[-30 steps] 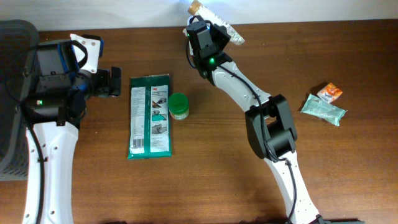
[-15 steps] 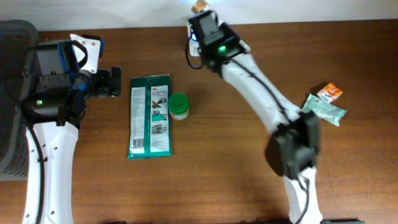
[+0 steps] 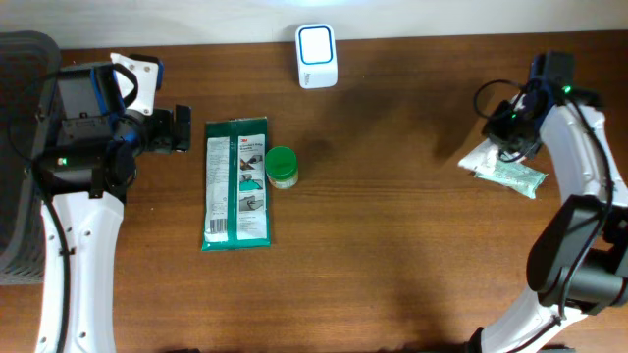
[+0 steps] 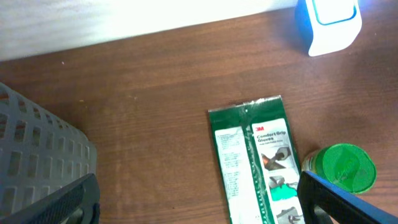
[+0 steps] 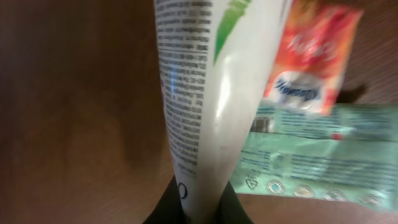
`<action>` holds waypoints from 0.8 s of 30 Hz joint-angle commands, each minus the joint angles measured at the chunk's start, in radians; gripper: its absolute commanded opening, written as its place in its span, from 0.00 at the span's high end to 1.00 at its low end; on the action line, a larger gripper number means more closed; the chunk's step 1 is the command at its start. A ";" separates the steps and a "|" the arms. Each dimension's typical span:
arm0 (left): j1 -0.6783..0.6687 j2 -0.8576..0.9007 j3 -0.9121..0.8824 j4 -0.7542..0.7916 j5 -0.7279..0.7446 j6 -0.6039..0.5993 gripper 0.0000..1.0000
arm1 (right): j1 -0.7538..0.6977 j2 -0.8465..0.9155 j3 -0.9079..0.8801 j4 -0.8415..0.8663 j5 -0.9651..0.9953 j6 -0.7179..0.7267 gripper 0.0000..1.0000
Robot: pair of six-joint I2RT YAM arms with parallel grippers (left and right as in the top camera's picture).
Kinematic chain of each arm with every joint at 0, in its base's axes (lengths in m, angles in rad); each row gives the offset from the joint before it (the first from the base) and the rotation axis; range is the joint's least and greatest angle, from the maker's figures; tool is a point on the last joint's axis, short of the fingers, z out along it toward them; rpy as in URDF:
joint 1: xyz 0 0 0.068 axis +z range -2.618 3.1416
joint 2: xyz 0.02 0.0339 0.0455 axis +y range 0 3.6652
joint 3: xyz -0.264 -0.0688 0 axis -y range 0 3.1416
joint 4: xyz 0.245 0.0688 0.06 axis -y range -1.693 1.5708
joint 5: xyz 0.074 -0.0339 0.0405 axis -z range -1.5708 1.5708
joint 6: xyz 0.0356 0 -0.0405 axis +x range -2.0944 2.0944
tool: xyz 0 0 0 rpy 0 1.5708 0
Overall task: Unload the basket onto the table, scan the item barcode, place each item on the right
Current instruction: 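Carry the tube right and lower it near the wipes packet, then move the right gripper to the green-lidded jar and grasp it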
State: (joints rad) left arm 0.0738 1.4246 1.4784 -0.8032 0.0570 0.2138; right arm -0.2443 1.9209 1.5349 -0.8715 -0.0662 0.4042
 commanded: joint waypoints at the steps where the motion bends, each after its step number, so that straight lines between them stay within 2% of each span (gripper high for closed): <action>1: -0.001 -0.010 0.012 0.000 0.014 0.009 0.01 | 0.006 -0.027 -0.098 0.112 -0.005 -0.014 0.96; 3: -0.001 -0.010 0.012 0.000 0.014 0.009 0.01 | 0.001 -0.027 -0.132 0.114 0.050 -0.014 0.92; 7: -0.001 -0.010 0.012 0.000 0.014 0.009 0.01 | 0.001 -0.029 -0.104 -0.056 0.078 -0.015 0.56; 8: -0.001 -0.010 0.012 0.000 0.014 0.009 0.01 | 0.001 -0.030 -0.048 -0.128 0.066 -0.070 0.51; 10: -0.001 -0.010 0.012 0.000 0.014 0.009 0.01 | 0.015 -0.030 0.108 -0.276 0.042 -0.139 0.48; 11: -0.001 -0.010 0.012 0.000 0.014 0.009 0.01 | 0.053 -0.030 0.220 -0.350 -0.056 -0.230 0.47; 13: -0.001 -0.010 0.012 0.000 0.014 0.009 0.01 | 0.170 -0.030 0.349 -0.406 -0.099 -0.282 0.40; 14: -0.001 -0.010 0.012 0.000 0.014 0.009 0.01 | 0.241 -0.030 0.378 -0.402 -0.099 -0.296 0.38; 16: -0.001 -0.010 0.012 0.000 0.014 0.009 0.01 | 0.444 -0.022 0.386 -0.293 -0.100 -0.296 0.31; 17: -0.001 -0.010 0.012 0.000 0.014 0.009 0.01 | 0.507 -0.016 0.386 -0.233 -0.100 -0.296 0.07; 18: -0.001 -0.010 0.012 0.000 0.014 0.009 0.01 | 0.563 -0.006 0.386 -0.171 -0.100 -0.291 0.01; 21: -0.001 -0.010 0.012 0.000 0.014 0.008 0.01 | 0.716 0.039 0.386 0.011 -0.137 -0.254 0.02; 24: -0.001 -0.010 0.012 0.000 0.014 0.009 0.01 | 0.804 0.128 0.386 0.077 -0.133 -0.230 0.02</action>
State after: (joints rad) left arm 0.0738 1.4246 1.4784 -0.8043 0.0570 0.2138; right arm 0.5114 1.9820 1.9060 -0.8169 -0.1867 0.1440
